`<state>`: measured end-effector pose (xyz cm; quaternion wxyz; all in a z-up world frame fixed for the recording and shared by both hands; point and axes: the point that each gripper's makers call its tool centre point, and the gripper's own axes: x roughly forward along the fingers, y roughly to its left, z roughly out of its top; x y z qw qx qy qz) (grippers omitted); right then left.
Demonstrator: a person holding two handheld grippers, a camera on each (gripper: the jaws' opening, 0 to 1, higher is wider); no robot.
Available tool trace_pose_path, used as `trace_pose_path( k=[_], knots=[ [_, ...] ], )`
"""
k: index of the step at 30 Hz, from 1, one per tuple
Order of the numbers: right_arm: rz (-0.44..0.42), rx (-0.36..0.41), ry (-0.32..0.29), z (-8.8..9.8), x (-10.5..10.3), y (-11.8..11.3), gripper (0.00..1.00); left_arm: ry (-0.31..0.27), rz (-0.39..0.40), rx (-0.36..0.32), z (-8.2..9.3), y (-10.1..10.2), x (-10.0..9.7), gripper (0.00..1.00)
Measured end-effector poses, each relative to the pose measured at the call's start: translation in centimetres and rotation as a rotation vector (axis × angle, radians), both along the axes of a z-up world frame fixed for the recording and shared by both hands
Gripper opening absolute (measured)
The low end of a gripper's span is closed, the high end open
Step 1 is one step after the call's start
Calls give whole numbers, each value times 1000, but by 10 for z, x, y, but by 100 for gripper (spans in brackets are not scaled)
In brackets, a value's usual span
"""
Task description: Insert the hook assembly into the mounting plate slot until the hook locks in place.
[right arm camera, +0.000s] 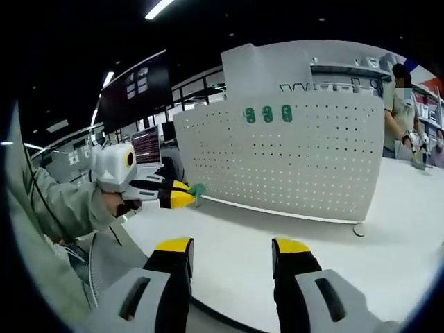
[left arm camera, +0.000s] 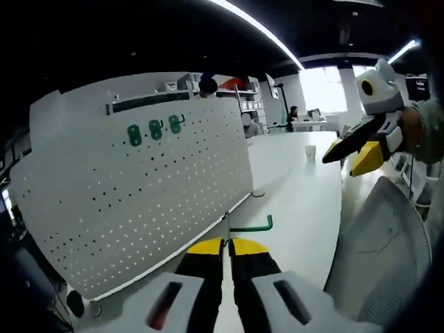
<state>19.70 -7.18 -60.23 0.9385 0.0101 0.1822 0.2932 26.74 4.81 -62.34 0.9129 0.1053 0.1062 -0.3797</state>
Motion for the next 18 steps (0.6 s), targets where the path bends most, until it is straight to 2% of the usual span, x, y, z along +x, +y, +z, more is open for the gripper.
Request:
trace_pose_path(
  k=[4, 7, 18],
  knots=[
    [33, 9, -20, 9, 1, 14, 43, -11, 16, -44, 11, 1, -6, 3],
    [56, 6, -47, 17, 1, 23, 39, -41, 15, -58, 22, -1, -13, 3],
    [100, 90, -144, 57, 3, 53, 27, -90, 7, -161, 48, -13, -33, 3]
  ],
)
